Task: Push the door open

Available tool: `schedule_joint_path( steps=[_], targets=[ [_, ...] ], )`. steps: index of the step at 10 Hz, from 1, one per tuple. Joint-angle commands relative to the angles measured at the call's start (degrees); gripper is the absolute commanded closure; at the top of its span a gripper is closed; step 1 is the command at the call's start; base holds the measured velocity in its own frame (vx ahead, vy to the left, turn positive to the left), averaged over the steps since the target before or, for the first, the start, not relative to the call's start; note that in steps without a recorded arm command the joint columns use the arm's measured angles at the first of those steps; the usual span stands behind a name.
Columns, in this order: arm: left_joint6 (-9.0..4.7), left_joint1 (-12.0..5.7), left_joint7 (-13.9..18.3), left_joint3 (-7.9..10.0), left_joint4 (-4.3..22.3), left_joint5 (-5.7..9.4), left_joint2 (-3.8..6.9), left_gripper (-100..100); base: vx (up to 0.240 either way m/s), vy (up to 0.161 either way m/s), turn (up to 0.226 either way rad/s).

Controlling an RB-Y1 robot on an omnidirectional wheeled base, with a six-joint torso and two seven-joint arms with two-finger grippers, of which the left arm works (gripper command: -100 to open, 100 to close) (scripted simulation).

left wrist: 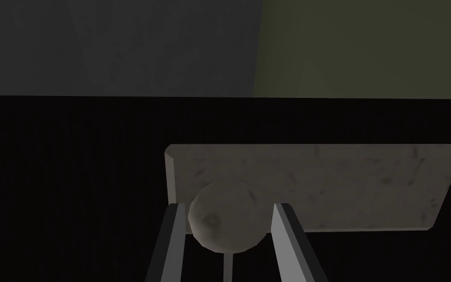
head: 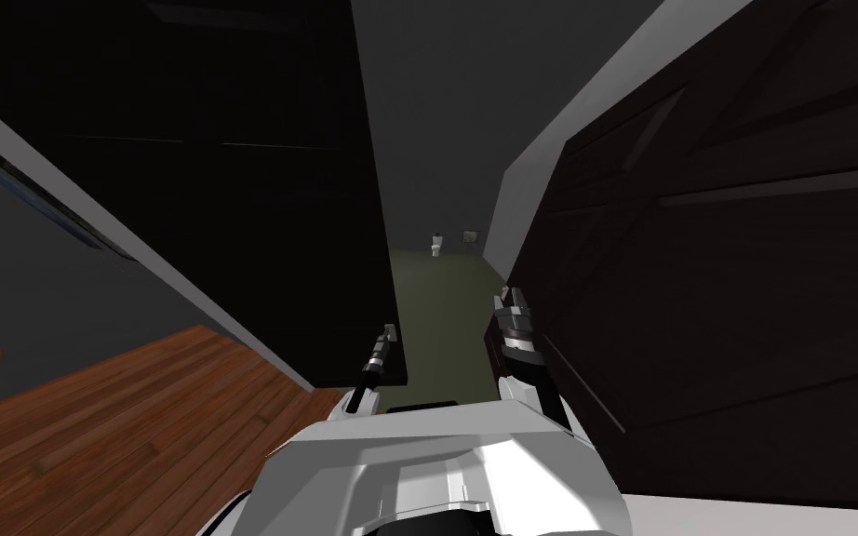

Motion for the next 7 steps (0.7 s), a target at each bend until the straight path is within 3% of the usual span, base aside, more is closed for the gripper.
schedule_joint_path(
  steps=[1, 7],
  targets=[
    [0.01, -0.03, -0.18, 0.57, 0.07, 0.3, 0.26, 100, 0.088, -0.025, 0.021],
    [0.07, -0.13, -0.97, 3.02, 0.37, 1.58, 1.07, 100, 0.173, -0.05, 0.037]
  ],
)
